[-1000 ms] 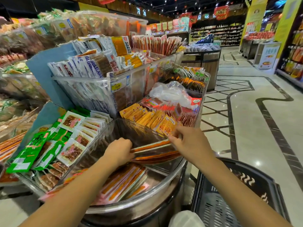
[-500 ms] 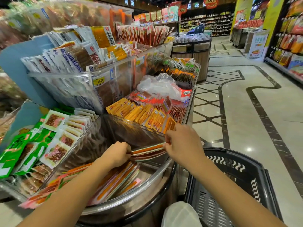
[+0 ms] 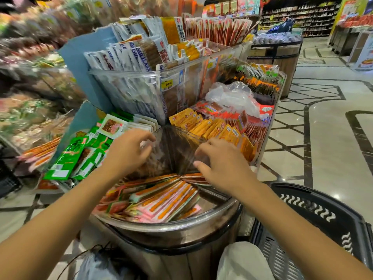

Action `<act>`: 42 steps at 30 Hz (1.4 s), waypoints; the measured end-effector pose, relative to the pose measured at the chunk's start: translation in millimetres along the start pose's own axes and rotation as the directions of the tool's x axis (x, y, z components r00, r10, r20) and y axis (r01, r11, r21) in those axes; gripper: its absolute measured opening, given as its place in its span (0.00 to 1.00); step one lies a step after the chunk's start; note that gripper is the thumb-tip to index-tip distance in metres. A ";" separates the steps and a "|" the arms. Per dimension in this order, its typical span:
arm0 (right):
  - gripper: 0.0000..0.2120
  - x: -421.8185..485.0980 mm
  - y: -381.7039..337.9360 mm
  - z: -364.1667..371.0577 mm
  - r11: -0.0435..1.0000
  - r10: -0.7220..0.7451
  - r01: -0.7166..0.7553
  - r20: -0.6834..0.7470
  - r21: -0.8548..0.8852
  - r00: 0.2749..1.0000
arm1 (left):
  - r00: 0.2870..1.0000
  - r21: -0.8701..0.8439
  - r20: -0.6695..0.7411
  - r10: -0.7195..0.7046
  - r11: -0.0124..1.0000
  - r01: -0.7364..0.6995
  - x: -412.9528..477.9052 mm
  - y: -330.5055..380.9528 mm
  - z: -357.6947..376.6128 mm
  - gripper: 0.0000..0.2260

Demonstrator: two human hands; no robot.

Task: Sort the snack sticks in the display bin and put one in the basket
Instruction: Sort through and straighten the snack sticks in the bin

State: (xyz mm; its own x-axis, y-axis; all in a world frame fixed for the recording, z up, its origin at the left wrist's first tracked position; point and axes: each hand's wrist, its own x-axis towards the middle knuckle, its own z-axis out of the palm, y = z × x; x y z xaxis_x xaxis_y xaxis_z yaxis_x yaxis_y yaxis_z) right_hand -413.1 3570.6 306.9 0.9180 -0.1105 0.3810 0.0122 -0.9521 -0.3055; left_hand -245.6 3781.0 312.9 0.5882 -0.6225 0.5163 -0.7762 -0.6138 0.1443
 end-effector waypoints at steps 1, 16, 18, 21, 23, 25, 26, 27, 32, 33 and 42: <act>0.11 4.1 -8.1 5.9 0.999 -0.035 0.033 0.056 0.040 0.998 | 1.000 0.017 -0.022 -0.011 1.000 0.011 -6.0 -11.0 -2.3 0.07; 0.15 11.9 -49.9 71.9 0.956 -0.294 0.244 0.468 0.165 0.834 | 1.000 -0.054 -0.009 -0.023 0.998 0.022 -37.9 -47.8 21.8 0.21; 0.15 12.0 -49.5 72.2 0.954 -0.300 0.247 0.473 0.171 0.829 | 1.000 -0.051 -0.012 -0.023 0.998 0.022 -37.7 -48.0 22.3 0.21; 0.14 11.6 -49.2 73.8 0.950 -0.311 0.252 0.472 0.186 0.825 | 1.000 -0.051 -0.013 -0.028 0.998 0.027 -37.8 -48.4 23.0 0.21; 0.11 11.2 -48.4 73.8 0.947 -0.319 0.260 0.463 0.187 0.827 | 0.999 -0.050 -0.017 -0.033 0.998 0.032 -37.9 -48.1 23.0 0.21; 0.08 10.6 -47.8 73.9 0.944 -0.327 0.267 0.451 0.192 0.831 | 0.999 -0.046 -0.018 -0.035 0.998 0.034 -37.9 -47.9 22.9 0.21; 0.08 10.2 -48.0 73.6 0.943 -0.329 0.271 0.446 0.191 0.832 | 0.999 -0.046 -0.017 -0.035 0.998 0.034 -37.9 -47.7 22.8 0.21; 0.07 9.7 -48.5 73.1 0.942 -0.333 0.276 0.439 0.190 0.834 | 0.999 -0.048 -0.016 -0.035 0.998 0.034 -38.1 -47.5 22.5 0.21; 0.07 8.4 -49.1 72.0 0.927 -0.336 0.236 0.364 0.292 0.869 | 0.999 -0.055 -0.019 -0.041 0.998 0.040 -38.3 -46.0 21.5 0.20; 0.07 8.0 -48.9 71.6 0.919 -0.320 0.205 0.331 0.337 0.888 | 0.999 -0.054 -0.021 -0.041 0.998 0.040 -38.3 -46.0 21.3 0.20; 0.06 18.1 -41.4 24.4 0.687 -0.049 0.110 -0.104 0.718 0.993 | 0.998 -0.061 -0.011 -0.054 0.997 0.053 -38.1 -45.0 19.2 0.20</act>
State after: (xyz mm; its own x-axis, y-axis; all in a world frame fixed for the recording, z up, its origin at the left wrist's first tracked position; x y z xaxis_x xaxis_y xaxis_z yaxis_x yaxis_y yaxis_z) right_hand -387.3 3615.0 305.1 0.8698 -0.0925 0.4847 0.3938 -0.4617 -0.7948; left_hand -228.8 3823.0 270.5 0.6267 -0.5831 0.5170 -0.7562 -0.6153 0.2227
